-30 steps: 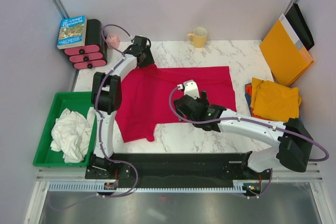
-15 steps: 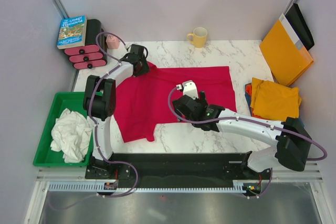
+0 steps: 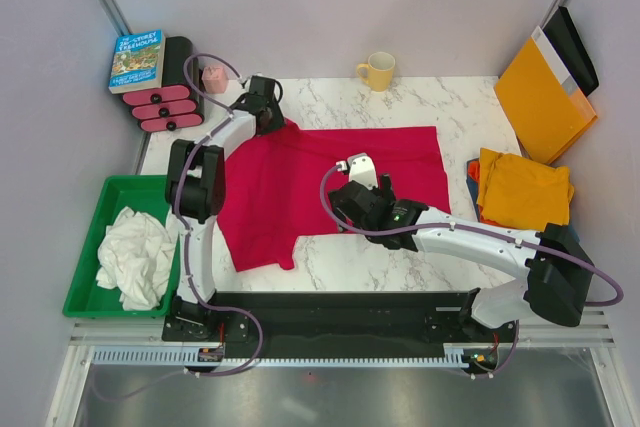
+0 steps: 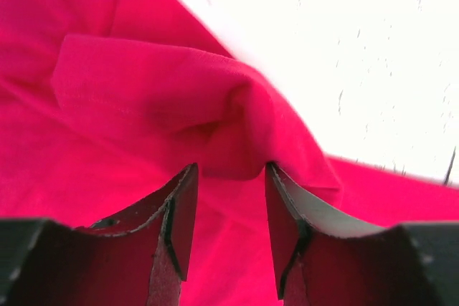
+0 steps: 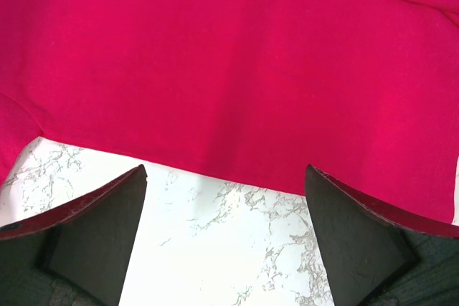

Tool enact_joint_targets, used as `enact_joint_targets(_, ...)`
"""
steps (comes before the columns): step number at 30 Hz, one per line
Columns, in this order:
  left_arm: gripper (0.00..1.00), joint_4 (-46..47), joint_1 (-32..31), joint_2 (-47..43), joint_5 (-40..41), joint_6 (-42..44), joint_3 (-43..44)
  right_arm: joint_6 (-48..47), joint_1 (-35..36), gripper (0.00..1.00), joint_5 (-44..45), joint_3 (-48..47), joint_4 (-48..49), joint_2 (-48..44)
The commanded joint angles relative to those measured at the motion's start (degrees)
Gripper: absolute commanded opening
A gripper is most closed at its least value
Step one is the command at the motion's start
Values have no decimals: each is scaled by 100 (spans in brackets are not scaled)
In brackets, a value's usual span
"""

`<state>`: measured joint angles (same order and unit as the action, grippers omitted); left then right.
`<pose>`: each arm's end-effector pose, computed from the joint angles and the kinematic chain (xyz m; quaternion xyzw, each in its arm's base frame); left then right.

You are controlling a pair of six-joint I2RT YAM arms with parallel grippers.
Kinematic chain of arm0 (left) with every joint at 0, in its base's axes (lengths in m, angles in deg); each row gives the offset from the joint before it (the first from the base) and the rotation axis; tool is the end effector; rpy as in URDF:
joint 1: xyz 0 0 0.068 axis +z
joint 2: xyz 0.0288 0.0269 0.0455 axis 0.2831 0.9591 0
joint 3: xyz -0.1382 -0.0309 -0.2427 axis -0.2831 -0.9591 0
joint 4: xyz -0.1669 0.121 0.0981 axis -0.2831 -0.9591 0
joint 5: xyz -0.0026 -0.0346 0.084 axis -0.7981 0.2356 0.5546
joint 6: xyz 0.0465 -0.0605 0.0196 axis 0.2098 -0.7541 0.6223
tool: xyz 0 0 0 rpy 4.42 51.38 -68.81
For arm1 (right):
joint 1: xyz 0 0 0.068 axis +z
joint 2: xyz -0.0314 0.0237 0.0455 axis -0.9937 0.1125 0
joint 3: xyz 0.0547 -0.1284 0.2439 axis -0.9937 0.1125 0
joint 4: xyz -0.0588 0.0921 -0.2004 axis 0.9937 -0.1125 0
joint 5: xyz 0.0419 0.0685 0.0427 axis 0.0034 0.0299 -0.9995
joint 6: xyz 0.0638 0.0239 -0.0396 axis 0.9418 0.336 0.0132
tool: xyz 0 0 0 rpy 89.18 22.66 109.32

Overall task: Fold and stack the t-shirts
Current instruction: Fold the flattened tshirt in 1/3 of the way

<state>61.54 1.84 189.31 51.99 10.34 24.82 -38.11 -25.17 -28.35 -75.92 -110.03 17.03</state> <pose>0.4786 -0.1120 0.1883 -0.1653 0.9111 -0.0652 0.3718 0.1776 0.2132 0.2534 -0.1343 0.8894 0.0160 0.4368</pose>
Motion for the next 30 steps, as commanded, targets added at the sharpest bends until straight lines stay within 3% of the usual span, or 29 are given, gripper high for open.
enact_joint_targets(1, 49, -50, 37, 296, 42, 88, 571, 71, 25, 98, 31, 48, 38, -207)
enact_joint_targets(13, 44, -147, 108, 727, 112, 9, 1081, 62, 25, 98, -22, 48, 12, -49)
enact_joint_targets(20, 14, -130, 108, 701, 138, -61, 1170, 106, 25, 98, -188, 66, 82, 48)
enact_joint_targets(26, 10, -77, 73, 183, 130, -228, 626, 1, 25, 98, -224, 48, 196, 75)
enact_joint_targets(30, 4, 72, -50, -441, 296, -325, -199, -70, 34, 98, -268, 13, 302, 57)
